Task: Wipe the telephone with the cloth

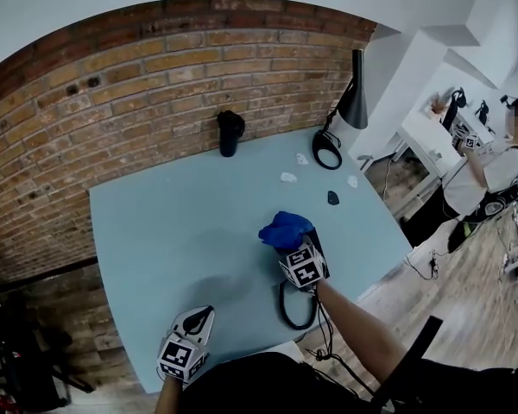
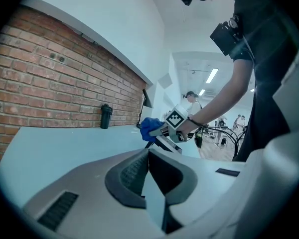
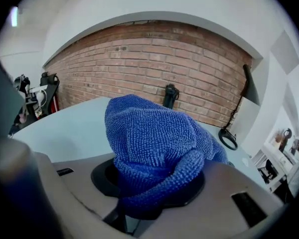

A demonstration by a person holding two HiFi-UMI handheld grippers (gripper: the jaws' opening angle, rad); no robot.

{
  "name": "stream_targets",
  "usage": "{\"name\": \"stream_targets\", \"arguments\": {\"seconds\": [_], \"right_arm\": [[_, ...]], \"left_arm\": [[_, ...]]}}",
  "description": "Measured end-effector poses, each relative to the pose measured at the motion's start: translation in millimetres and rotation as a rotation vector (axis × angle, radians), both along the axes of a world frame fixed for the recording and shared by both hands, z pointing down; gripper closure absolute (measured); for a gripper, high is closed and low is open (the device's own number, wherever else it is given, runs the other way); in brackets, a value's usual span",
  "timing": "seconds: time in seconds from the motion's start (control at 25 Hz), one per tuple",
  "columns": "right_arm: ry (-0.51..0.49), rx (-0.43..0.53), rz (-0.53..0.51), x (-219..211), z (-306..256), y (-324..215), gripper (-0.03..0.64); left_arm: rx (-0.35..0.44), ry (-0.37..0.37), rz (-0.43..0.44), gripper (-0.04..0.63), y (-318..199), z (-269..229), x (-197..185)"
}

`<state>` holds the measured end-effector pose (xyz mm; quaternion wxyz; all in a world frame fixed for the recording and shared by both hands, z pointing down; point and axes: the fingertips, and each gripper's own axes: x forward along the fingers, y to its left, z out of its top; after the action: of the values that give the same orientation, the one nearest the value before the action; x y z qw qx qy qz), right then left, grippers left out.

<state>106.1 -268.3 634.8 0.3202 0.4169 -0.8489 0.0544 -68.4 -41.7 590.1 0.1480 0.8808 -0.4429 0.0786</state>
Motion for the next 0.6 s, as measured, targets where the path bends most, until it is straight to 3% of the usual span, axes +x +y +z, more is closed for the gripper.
{"name": "stream_targets", "arguments": {"seconds": [0.12,0.24,0.48,0.6], "right_arm": [[0.02,-0.047,0.016,5,9,-7,0.44],[0.059,-0.037,-0.013,7,16,-8,0.44],[-0.017,-0.023,-0.041,11,11,-3,0.44],[-0.118,-0.03,-0.009,13,9,-3,0.44]], "left_arm": [[0.001,0.004,0.002,0.595,-2,2,1],[0.0,0.0,0.018,0.595,-2,3,6],[-0.007,0.0,-0.001,0.595,-1,4,0],[-0.007,0.002,-0.013,0.595,-2,4,-4]]}}
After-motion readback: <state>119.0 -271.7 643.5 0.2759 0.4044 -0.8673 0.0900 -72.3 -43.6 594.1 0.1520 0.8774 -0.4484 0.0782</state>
